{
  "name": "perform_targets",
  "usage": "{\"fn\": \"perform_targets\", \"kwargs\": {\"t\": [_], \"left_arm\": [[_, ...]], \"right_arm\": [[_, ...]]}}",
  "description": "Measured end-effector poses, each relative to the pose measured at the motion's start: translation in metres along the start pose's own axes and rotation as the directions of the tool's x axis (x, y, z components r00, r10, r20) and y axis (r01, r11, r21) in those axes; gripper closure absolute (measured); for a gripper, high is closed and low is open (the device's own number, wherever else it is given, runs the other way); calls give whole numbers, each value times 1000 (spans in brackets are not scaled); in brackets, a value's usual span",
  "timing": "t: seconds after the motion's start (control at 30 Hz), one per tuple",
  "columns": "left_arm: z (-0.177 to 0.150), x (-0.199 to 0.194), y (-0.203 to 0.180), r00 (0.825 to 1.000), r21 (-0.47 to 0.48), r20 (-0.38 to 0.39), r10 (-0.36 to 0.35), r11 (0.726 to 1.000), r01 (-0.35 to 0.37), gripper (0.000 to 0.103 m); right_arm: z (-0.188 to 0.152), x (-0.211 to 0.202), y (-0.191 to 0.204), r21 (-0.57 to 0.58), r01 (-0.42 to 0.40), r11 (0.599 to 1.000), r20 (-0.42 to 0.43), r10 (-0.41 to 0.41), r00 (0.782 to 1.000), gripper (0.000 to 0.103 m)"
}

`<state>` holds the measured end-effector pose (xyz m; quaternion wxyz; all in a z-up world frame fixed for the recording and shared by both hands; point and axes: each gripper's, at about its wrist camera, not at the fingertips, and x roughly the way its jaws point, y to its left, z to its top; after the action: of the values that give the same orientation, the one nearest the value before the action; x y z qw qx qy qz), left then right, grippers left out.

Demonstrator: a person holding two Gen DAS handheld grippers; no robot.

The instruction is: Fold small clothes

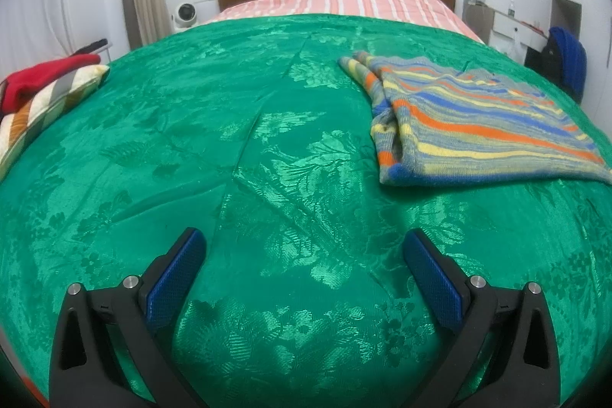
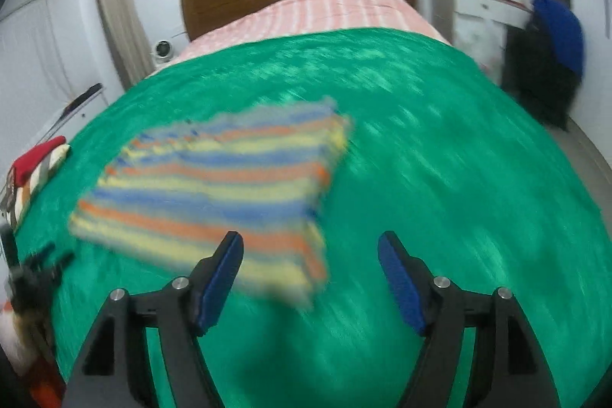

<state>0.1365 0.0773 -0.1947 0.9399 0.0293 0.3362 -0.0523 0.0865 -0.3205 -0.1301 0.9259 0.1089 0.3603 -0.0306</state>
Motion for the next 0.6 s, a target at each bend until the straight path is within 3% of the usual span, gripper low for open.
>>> {"fn": "perform_targets", "kwargs": {"t": [0.17, 0.27, 0.4, 0.6], "left_arm": [[1, -2, 1, 1000, 2, 6, 6, 1000, -6, 1], [1, -3, 1, 1000, 1, 7, 5, 1000, -5, 1], [1, -3, 1, 1000, 0, 7, 5, 1000, -5, 1], [1, -3, 1, 1000, 1, 7, 6, 1000, -6, 1]], "right_arm": [[-50, -8, -39, 76, 80, 994, -15, -80, 997, 29], [-67, -9, -48, 114, 78, 990, 17, -80, 997, 24], [-67, -2, -45, 88, 79, 993, 23, -81, 996, 15], [-71, -3, -46, 80, 67, 995, 36, -70, 997, 14]]}}
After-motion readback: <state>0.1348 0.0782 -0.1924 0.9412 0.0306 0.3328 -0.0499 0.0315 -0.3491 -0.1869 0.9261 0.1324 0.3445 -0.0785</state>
